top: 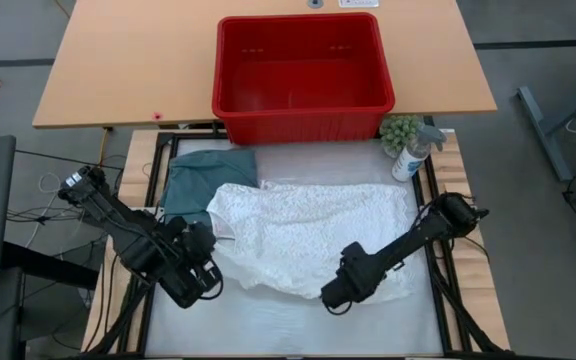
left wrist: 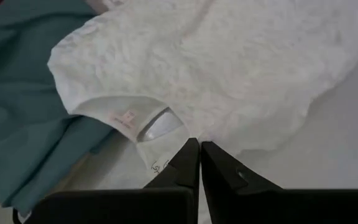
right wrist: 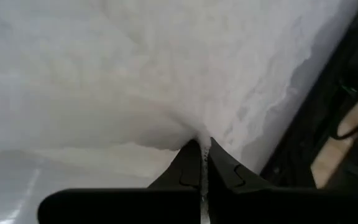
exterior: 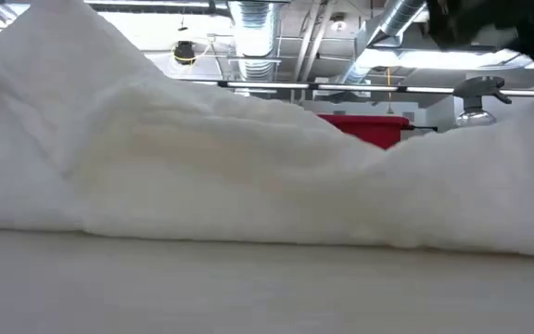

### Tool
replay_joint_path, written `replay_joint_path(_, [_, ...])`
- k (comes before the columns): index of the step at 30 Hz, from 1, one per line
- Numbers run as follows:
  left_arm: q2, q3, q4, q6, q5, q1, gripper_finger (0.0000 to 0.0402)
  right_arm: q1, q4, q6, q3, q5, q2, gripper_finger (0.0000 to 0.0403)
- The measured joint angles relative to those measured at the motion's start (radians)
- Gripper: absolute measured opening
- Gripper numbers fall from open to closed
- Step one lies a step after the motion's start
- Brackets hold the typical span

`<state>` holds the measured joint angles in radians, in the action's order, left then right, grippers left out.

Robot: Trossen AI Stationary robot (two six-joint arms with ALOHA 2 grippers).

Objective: Fold Laundry from Bin
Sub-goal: Fold the white shirt in the red bin

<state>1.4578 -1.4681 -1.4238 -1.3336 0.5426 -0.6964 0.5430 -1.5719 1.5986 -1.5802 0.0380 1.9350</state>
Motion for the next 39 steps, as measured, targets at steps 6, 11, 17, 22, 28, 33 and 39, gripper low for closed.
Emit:
replay_joint_path(6, [0.000,0.000,0.000,0.057,-0.005,0.015,0.0000,0.023,0.002,0.041,0.085,0.040,-0.072,0.0022])
replay_joint_path(11, [0.000,0.000,0.001,0.102,0.014,0.036,0.0000,0.024,0.001,0.125,0.174,0.007,-0.218,0.0022])
replay_joint_path(17, [0.000,0.000,0.044,0.162,0.043,0.070,0.0000,0.003,0.008,0.141,0.307,0.010,-0.344,0.0023])
replay_joint_path(22, [0.000,0.000,0.076,0.179,0.046,0.085,0.0000,-0.040,0.023,0.104,0.385,0.012,-0.380,0.0024])
replay_joint_path(28, [-0.001,0.056,0.127,0.160,0.042,0.088,0.0000,-0.096,0.121,-0.004,0.443,-0.003,-0.377,0.0024])
replay_joint_path(33, [0.000,0.182,0.219,0.175,0.028,0.100,0.0000,-0.125,0.100,-0.032,0.460,-0.065,-0.377,0.0025])
replay_joint_path(39, [0.001,0.230,0.269,0.162,0.041,0.138,0.0000,-0.154,0.104,-0.130,0.461,-0.094,-0.377,0.0039])
